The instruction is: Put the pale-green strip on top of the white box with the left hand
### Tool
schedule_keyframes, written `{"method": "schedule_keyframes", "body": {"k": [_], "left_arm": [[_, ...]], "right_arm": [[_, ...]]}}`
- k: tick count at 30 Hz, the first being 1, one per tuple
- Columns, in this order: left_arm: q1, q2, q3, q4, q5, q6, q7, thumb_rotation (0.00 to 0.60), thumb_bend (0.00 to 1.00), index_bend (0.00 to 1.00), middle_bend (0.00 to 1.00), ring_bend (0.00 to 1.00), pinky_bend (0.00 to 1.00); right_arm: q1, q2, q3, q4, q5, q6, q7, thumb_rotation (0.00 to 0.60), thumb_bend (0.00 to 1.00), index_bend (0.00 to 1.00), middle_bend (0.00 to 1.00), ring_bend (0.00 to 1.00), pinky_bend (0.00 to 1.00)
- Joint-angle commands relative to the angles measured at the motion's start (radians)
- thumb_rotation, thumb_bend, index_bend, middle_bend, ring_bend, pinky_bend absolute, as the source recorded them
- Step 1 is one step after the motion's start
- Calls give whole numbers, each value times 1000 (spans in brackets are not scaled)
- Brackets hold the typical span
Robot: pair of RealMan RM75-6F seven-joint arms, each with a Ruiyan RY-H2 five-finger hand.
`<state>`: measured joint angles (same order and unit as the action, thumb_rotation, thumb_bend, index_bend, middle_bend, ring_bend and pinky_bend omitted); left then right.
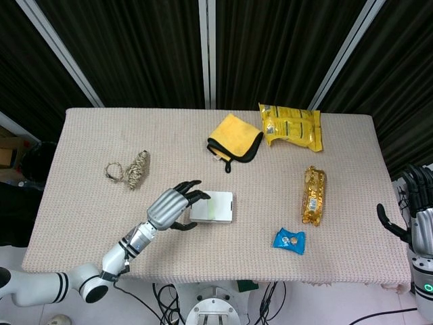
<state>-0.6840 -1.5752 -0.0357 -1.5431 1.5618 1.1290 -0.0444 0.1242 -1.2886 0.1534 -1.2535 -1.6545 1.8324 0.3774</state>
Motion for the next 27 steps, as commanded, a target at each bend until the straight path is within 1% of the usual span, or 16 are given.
{"method": "schedule_keyframes", "body": {"k": [1,5,9,12,14,27], "left_arm": [[-18,-8,41,71,79,-12,-95,508,70,157,302,68,169],[-27,-45,43,128,102,-5,-135,508,40,142,294,60,166],[-34,-74,37,172,113,5,-149,498,35,143,293,52,166],[-38,-94,32,196,109,2,-152,469,32,143,292,48,165],[-42,-107,28,214,105,-3,-155,462,31,143,291,44,165],[-63,-172,16,311,88,-28,-127,466,30,143,294,44,163]], "right_arm": [[-1,0,-1,-5,-3,3,-6,600,335,0,0,0,0],[-4,3,-3,-7,-1,3,-11,600,335,0,0,0,0],[-6,4,-4,-6,3,-1,-14,600,335,0,0,0,0],[-5,4,-5,-5,5,-7,-14,600,335,0,0,0,0],[-4,3,-5,-3,6,-10,-15,600,335,0,0,0,0],[1,-4,-5,5,10,-23,-19,600,335,0,0,0,0]]}}
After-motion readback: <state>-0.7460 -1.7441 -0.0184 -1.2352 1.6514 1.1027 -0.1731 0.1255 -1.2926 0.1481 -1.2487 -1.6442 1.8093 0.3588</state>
